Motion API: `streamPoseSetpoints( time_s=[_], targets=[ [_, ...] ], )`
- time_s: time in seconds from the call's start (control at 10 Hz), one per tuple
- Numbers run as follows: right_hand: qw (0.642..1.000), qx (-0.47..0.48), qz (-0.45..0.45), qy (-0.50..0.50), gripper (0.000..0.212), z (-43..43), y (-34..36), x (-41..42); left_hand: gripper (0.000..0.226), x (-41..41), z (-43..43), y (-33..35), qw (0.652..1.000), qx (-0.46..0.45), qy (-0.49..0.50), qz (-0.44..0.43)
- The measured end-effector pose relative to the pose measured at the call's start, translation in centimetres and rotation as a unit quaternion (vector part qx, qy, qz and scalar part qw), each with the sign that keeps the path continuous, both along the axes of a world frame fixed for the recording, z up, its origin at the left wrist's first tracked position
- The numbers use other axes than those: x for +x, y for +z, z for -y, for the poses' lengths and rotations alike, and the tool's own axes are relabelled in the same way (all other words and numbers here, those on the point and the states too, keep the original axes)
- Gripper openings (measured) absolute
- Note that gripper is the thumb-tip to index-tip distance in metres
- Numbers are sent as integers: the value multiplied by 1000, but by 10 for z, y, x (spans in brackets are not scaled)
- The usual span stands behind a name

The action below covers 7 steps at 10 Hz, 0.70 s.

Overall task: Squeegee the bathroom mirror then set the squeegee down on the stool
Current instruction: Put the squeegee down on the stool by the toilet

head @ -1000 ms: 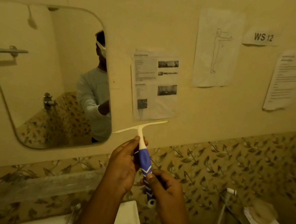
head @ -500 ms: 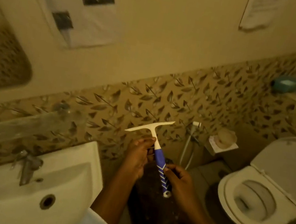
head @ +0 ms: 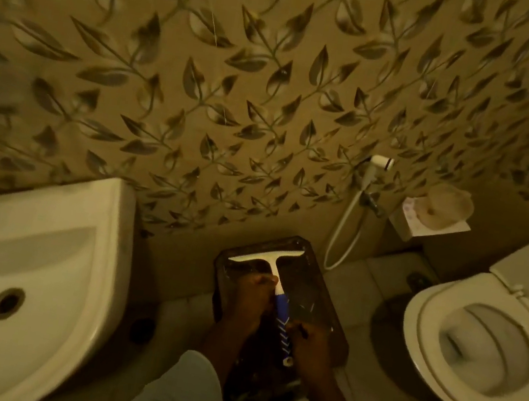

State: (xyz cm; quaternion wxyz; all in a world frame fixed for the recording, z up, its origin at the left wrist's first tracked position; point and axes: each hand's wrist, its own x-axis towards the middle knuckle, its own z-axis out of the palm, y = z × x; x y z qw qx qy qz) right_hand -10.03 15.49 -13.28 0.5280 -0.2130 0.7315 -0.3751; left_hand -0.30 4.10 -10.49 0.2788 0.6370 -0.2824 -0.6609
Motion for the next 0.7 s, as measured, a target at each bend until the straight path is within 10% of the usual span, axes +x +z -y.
streamPoseSetpoints(
  time_s=[0.5, 0.7],
  targets=[
    [972, 68, -197, 107, 36, 32, -93, 9, 7, -8, 30, -134, 999, 37, -3, 27],
    [986, 59, -137, 78, 21, 31, -98, 7, 13, -13, 27, -125, 999, 36, 10, 27]
  ],
)
